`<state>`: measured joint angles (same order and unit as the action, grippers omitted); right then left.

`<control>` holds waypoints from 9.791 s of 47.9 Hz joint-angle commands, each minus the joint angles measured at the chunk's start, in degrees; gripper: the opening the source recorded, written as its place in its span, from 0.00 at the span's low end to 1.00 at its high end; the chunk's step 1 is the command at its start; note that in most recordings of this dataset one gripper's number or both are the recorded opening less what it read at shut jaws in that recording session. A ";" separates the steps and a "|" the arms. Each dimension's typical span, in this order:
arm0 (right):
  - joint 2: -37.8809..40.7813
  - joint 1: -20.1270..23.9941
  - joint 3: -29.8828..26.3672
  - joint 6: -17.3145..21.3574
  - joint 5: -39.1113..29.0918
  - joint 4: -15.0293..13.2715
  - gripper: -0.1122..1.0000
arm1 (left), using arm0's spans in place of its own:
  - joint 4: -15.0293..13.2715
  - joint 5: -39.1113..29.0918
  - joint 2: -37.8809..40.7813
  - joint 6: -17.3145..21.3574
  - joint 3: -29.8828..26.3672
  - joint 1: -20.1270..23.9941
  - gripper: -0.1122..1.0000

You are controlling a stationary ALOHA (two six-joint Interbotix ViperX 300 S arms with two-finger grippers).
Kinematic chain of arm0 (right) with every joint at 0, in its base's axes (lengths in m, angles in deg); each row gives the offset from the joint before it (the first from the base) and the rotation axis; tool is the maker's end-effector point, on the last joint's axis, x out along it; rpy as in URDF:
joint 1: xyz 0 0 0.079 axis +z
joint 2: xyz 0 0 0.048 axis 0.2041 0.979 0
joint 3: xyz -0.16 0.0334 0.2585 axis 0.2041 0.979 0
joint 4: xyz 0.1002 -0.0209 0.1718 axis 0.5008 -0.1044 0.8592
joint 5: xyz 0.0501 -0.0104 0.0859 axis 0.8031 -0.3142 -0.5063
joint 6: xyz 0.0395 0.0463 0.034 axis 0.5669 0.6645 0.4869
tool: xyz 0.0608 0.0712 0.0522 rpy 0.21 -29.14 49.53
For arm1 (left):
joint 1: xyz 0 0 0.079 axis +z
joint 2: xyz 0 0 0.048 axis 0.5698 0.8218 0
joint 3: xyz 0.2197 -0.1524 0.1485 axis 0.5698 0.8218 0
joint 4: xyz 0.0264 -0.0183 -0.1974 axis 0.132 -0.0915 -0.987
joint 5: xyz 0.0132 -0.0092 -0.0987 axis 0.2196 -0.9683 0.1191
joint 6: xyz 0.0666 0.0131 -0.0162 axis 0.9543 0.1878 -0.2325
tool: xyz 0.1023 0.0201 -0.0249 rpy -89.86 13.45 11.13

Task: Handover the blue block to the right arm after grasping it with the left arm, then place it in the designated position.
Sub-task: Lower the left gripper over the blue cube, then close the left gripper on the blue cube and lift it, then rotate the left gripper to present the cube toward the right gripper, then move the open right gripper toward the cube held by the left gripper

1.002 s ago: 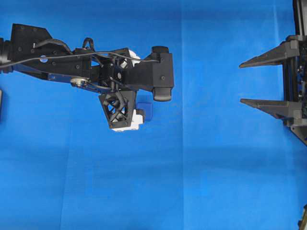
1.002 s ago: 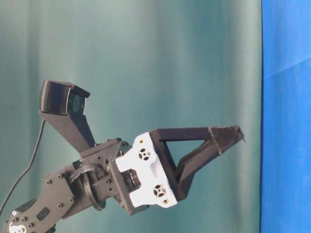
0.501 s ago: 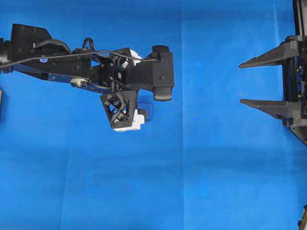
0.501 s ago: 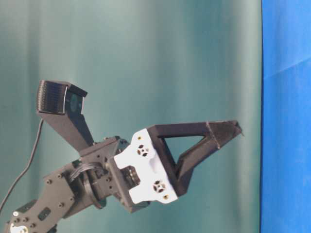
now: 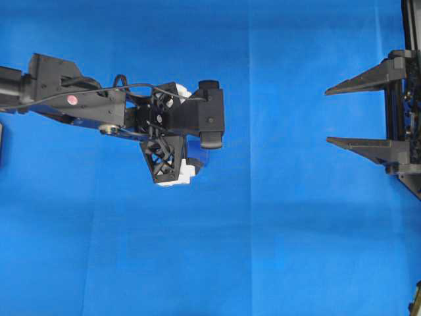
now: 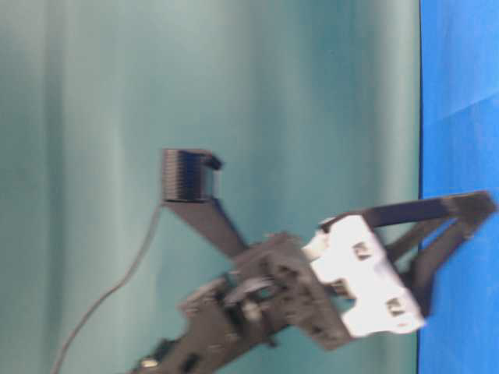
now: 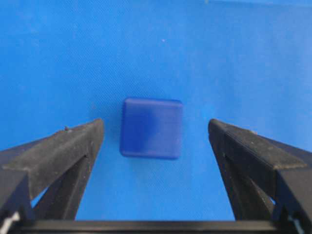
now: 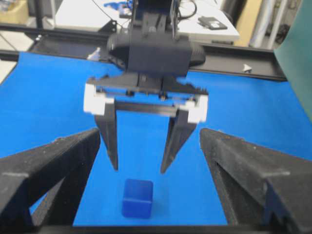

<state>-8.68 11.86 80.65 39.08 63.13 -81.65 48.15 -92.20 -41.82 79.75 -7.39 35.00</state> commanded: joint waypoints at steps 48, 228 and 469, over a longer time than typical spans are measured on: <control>1.93 -0.62 -1.32 0.00 0.53 0.09 0.95 | 0.18 3.43 7.47 0.62 0.18 -1.58 0.64; 2.29 -0.62 -1.93 0.09 -0.53 0.09 0.95 | 0.44 -31.46 -6.59 -0.18 -14.50 -2.37 0.54; 39.11 -0.09 -33.22 -35.24 5.45 -31.55 0.94 | 0.18 39.02 -28.83 -1.05 17.93 -3.25 0.54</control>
<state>29.47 11.69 50.33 3.74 67.88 -113.12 48.41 -53.53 -69.59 78.78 11.07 32.19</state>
